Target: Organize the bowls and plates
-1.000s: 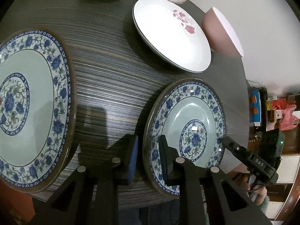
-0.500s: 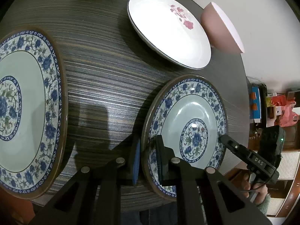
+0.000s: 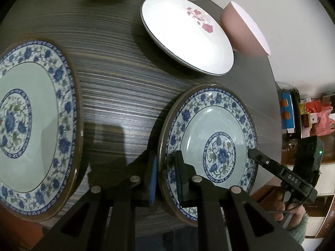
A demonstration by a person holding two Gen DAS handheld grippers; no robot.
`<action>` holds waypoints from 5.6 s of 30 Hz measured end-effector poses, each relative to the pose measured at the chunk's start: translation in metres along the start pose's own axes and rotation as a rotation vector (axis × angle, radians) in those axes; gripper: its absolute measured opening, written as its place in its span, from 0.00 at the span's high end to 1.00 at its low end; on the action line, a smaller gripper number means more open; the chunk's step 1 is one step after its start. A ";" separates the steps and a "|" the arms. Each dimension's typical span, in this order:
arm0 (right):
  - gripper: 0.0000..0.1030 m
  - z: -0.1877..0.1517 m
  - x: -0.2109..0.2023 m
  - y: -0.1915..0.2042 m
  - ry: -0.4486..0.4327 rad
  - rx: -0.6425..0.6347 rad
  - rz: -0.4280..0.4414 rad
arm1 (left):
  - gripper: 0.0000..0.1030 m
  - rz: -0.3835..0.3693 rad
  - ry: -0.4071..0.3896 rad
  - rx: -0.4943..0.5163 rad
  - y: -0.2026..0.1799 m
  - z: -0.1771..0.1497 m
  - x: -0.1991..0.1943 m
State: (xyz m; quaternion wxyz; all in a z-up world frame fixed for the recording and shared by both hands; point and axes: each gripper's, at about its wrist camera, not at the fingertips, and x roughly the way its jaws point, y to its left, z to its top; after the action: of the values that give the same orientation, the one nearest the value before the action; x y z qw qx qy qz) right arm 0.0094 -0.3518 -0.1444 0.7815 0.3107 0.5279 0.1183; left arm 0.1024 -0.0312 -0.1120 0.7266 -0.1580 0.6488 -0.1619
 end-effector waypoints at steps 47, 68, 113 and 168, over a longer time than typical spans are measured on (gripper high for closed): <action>0.87 0.012 0.122 0.226 0.119 -0.284 0.069 | 0.88 0.097 -0.275 -0.342 0.203 0.011 -0.129; 0.84 0.007 0.137 0.229 0.142 -0.255 0.035 | 0.88 0.045 -0.263 -0.389 0.223 0.013 -0.123; 0.67 0.002 0.128 0.210 0.129 -0.226 0.044 | 0.66 0.222 -0.314 -0.322 0.202 0.013 -0.124; 0.71 0.143 0.074 0.064 -0.196 -0.161 -0.089 | 0.64 0.112 -0.261 -0.044 0.016 0.145 -0.006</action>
State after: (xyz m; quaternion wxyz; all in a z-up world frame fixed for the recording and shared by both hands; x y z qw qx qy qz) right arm 0.1776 -0.3158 -0.1254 0.8562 0.2332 0.4511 0.0948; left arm 0.2462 -0.0116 -0.0983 0.8090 -0.1574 0.5599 -0.0848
